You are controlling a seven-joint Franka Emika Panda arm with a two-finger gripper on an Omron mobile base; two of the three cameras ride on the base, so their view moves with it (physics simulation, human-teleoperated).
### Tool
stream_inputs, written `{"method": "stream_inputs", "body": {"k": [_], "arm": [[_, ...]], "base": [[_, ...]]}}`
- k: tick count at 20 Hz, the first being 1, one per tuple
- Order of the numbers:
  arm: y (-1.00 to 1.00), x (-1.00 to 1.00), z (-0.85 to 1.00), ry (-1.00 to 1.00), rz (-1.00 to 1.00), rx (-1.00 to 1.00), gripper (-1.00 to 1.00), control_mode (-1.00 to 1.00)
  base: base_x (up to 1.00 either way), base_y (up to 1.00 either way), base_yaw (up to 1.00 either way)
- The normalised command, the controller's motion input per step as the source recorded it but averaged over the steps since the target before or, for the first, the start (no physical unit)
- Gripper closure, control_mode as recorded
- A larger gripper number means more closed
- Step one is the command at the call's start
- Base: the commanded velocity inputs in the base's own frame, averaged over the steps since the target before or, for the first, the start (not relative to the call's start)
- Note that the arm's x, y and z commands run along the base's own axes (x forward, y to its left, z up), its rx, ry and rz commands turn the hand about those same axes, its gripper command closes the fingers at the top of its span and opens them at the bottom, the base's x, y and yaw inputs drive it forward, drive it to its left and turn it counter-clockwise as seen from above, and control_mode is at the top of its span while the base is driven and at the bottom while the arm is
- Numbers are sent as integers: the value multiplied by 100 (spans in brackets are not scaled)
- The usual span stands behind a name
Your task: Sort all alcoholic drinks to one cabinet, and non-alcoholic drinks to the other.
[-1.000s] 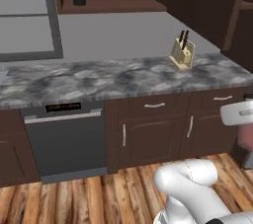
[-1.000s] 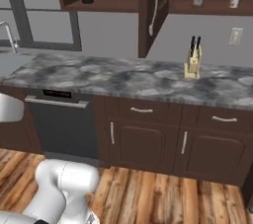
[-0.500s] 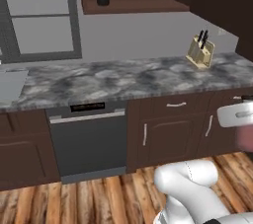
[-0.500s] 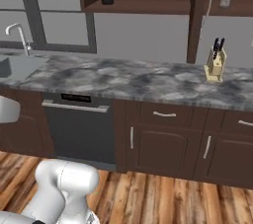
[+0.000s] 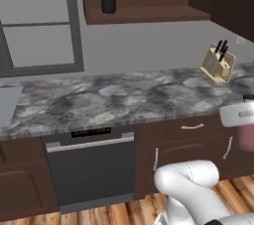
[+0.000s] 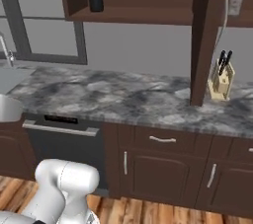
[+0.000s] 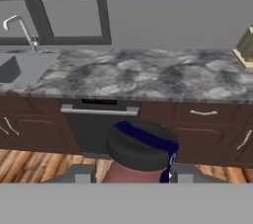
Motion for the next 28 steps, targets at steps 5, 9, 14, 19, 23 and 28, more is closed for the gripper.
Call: {"method": "stream_inputs", "body": {"k": [5, 9, 14, 19, 23, 28], "arm": [[0, 0, 0, 0, 0, 0, 100, 100], [0, 0, 0, 0, 0, 0, 100, 100], [0, 0, 0, 0, 0, 0, 100, 100], [0, 0, 0, 0, 0, 0, 100, 100], [0, 0, 0, 0, 0, 0, 100, 100], [0, 11, 4, -1, 0, 0, 100, -100]], "base": [[74, 10, -1], [71, 0, 0], [75, 0, 0], [77, -10, 0], [76, -14, 0], [44, 0, 0]]}}
